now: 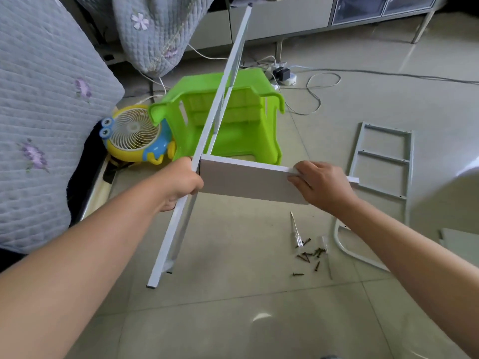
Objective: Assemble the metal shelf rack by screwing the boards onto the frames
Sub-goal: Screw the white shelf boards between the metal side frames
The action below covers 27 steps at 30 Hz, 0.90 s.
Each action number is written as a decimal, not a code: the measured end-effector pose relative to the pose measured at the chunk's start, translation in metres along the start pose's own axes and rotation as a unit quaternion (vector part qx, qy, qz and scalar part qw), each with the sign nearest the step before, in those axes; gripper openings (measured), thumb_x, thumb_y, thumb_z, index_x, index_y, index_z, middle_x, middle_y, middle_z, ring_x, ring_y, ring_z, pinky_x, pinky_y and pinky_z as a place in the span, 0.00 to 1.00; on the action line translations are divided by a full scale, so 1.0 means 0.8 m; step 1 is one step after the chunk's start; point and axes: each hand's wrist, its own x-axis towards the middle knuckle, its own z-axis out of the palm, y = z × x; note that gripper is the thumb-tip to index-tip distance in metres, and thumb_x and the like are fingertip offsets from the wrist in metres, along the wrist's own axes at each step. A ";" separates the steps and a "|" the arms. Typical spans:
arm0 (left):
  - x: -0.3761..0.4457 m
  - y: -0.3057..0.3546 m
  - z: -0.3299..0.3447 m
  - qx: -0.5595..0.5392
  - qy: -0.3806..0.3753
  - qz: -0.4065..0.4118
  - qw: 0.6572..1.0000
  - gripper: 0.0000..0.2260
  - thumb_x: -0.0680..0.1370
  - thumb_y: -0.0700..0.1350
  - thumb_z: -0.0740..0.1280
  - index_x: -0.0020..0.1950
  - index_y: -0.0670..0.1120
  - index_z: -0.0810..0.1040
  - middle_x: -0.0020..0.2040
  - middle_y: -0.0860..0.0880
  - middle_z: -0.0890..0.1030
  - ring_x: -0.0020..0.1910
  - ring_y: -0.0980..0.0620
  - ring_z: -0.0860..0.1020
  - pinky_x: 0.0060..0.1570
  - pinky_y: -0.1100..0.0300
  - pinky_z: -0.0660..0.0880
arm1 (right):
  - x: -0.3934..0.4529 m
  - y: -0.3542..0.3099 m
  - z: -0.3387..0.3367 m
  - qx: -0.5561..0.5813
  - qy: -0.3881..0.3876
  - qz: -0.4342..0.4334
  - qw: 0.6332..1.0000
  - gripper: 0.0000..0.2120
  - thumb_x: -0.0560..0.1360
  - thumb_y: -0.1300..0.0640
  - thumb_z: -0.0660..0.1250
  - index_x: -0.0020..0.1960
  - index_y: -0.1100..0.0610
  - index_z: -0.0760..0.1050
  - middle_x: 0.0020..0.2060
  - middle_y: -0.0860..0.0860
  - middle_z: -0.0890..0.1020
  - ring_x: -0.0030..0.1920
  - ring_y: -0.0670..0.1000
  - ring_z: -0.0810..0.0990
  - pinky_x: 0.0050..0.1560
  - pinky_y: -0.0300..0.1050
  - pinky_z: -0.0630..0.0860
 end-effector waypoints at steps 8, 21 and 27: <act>-0.017 -0.017 -0.011 -0.173 -0.013 -0.042 0.984 0.26 0.51 0.31 0.56 0.48 0.42 0.69 0.41 0.44 0.67 0.40 0.49 0.67 0.39 0.61 0.61 | 0.054 -0.011 -0.036 -0.006 -0.003 -0.037 0.999 0.20 0.67 0.45 0.58 0.29 0.61 0.72 0.20 0.54 0.73 0.19 0.57 0.73 0.20 0.41 0.68; -0.048 -0.036 -0.043 -0.273 -0.032 -0.117 0.954 0.24 0.71 0.21 0.47 0.45 0.45 0.73 0.50 0.50 0.75 0.53 0.57 0.74 0.49 0.64 0.71 | 0.111 -0.053 -0.062 -0.018 -0.048 -0.123 0.991 0.18 0.65 0.44 0.57 0.25 0.57 0.71 0.17 0.50 0.71 0.16 0.53 0.70 0.24 0.32 0.57; -0.063 -0.043 -0.035 -0.289 -0.076 -0.155 0.942 0.22 0.72 0.22 0.47 0.43 0.44 0.73 0.46 0.51 0.77 0.46 0.57 0.76 0.39 0.67 0.77 | 0.105 -0.065 -0.091 -0.038 -0.151 -0.119 0.981 0.16 0.65 0.48 0.66 0.28 0.59 0.71 0.21 0.55 0.75 0.21 0.57 0.74 0.27 0.36 0.62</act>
